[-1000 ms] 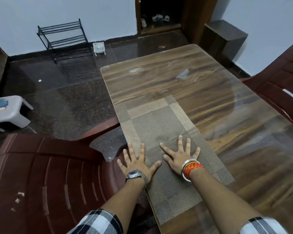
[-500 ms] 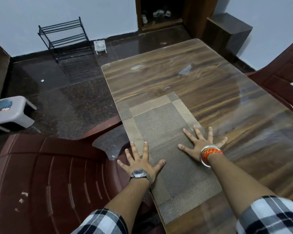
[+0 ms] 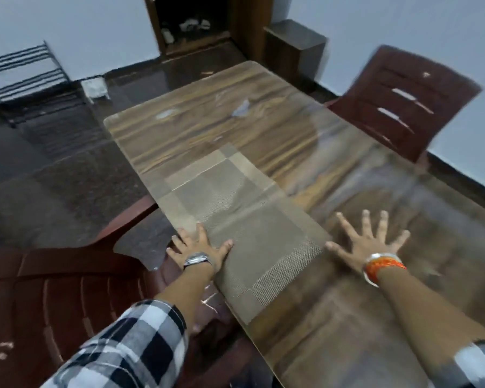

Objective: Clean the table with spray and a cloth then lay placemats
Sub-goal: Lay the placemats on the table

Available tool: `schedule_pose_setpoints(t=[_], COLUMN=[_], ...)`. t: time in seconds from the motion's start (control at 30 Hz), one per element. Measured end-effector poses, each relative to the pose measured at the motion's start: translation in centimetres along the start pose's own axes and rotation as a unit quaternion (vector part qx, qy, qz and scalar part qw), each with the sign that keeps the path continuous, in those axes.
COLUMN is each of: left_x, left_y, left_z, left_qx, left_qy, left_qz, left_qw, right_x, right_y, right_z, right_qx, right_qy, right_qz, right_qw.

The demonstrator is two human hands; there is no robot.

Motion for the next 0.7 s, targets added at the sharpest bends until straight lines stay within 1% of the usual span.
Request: schedule_pose_setpoints(t=[0.07, 0.13, 0.23, 0.3, 0.43, 0.5, 0.57, 0.63, 0.7], left_x=[-0.5, -1.8, -4.5, -7.4, -15.1, -19.2, -23.6, -27.3, -30.1], left_y=[-0.5, -0.8, -0.5, 0.4, 3.4, 5.4, 8.2, 11.8, 15.8], left_z=[0.5, 1.5, 4.2, 6.6, 13.1, 17.1, 22.4, 28.4, 34.2], left_qx=[-0.016, -0.039, -0.057, -0.068, -0.076, -0.089, -0.111, -0.122, -0.119], left_qy=[0.016, 0.047, 0.079, 0.113, 0.209, 0.264, 0.330, 0.390, 0.446], left_qz=[-0.010, -0.016, -0.019, -0.032, -0.050, -0.060, -0.059, -0.058, -0.079], left_qw=[1.000, 0.998, 0.995, 0.991, 0.974, 0.959, 0.936, 0.911, 0.884], right_x=[-8.5, -16.7, -25.4, -29.3, -34.9, -37.3, -39.8, -41.6, -42.6], right_y=[0.8, 1.9, 3.6, 5.1, 8.2, 10.2, 12.5, 14.4, 16.1], right_z=[3.6, 7.9, 14.2, 17.6, 22.6, 23.8, 25.0, 25.8, 26.4], right_qx=[0.008, 0.021, 0.039, 0.052, 0.056, 0.051, 0.035, -0.001, -0.032], right_qy=[0.094, 0.183, 0.266, 0.296, 0.318, 0.309, 0.297, 0.258, 0.200], right_qz=[-0.021, -0.034, -0.048, -0.069, -0.092, -0.111, -0.137, -0.155, -0.174], right_qw=[0.995, 0.982, 0.962, 0.951, 0.942, 0.943, 0.944, 0.954, 0.964])
Point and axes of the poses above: each hand's wrist, its own z-axis away from the middle knuckle, its own y-axis out of the palm, x = y × z, the point moved 4 cm from there along -z, towards the middle knuckle
